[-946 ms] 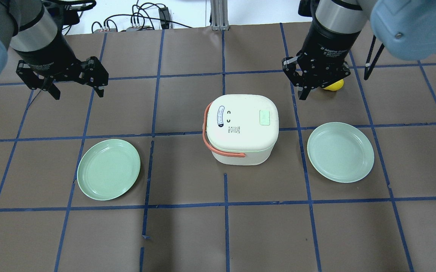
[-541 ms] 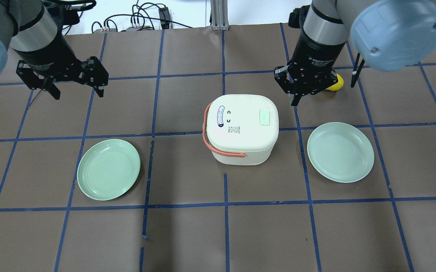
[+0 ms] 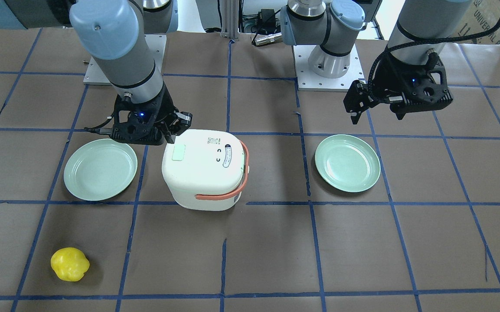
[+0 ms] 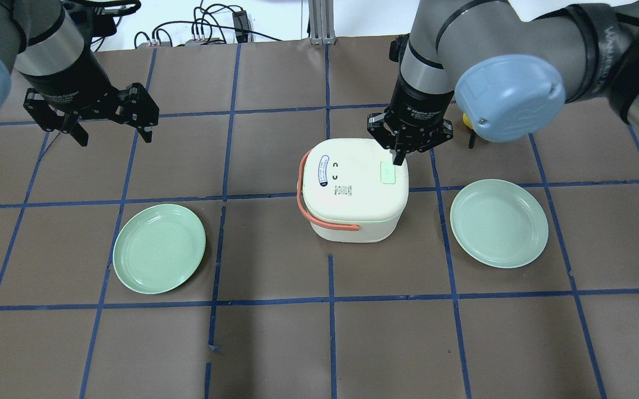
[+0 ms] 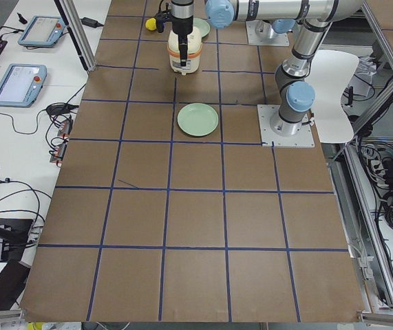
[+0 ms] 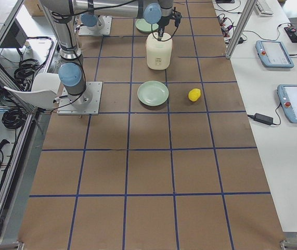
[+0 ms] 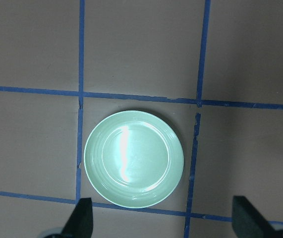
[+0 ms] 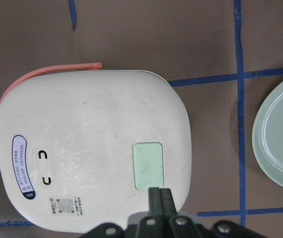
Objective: Press rice cooker button
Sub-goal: 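Lower the right gripper onto the pale green button on the cooker lid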
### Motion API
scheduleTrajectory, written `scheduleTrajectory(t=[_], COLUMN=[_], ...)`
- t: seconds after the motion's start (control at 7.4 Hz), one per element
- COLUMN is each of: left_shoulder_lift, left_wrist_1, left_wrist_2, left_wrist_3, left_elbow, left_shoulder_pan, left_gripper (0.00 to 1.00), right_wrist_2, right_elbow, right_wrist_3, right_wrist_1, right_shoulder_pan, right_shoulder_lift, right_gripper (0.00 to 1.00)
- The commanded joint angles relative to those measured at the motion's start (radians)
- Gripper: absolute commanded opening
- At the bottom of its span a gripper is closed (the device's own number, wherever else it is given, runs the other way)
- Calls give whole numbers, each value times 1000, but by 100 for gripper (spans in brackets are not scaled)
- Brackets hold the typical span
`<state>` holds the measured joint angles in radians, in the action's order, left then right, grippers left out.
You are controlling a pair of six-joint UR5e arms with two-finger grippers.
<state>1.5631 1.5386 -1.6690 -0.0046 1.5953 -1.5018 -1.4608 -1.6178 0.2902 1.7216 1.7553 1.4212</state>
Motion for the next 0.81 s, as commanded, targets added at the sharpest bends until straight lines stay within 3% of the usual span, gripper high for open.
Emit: scheduleTrajectory(t=[0.0, 0.68], left_shoulder_lift=[0, 0], left_wrist_1=[0, 0], left_wrist_2=[0, 0], left_wrist_3=[0, 0], left_elbow=[0, 0], left_shoulder_pan=[0, -2], left_gripper=[100, 100], right_wrist_2=[-6, -4], right_elbow=[-7, -50], right_wrist_3=[17, 11], right_wrist_1=[61, 76], right_shoulder_pan=[15, 13], right_shoulder_lift=[-30, -31], right_gripper=[1, 1])
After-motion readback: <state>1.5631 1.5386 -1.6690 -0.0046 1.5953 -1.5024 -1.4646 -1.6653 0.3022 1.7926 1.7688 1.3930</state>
